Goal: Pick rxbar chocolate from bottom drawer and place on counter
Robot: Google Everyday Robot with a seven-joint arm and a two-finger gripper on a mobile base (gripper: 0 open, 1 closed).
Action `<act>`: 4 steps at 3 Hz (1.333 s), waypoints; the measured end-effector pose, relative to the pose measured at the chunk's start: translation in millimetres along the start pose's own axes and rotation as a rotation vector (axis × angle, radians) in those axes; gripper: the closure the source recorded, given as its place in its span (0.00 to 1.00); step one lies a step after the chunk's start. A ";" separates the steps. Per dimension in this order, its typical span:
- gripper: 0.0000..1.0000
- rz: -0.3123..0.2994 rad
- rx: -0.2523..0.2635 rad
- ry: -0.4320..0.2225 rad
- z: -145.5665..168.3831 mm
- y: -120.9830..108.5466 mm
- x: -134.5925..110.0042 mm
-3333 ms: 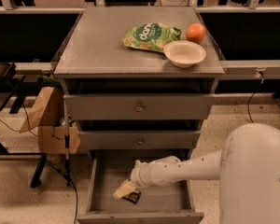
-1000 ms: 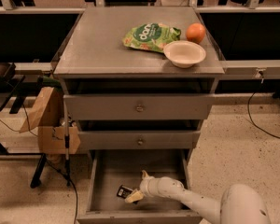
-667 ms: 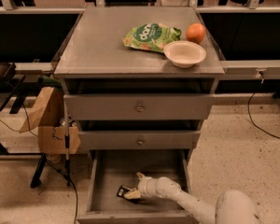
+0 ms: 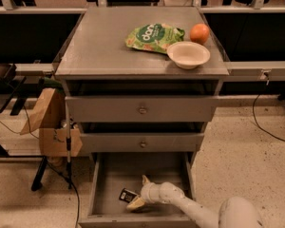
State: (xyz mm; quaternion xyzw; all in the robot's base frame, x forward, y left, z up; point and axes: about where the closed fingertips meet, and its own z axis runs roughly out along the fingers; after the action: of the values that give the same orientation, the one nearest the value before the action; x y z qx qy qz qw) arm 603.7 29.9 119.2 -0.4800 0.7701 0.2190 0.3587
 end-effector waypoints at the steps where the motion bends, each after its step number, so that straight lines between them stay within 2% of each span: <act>1: 0.00 -0.013 0.004 0.017 -7.2 5.3 7.5; 2: 0.00 -0.024 0.009 0.032 -9.3 7.6 11.4; 4: 0.19 -0.027 0.006 0.030 -2.8 6.1 11.7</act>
Offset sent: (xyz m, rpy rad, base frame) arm -0.0158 -0.0167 -0.0012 -0.0639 -0.0165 0.0062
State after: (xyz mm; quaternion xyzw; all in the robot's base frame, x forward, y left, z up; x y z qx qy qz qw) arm 594.0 23.9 112.0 -0.4927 0.7694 0.2045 0.3513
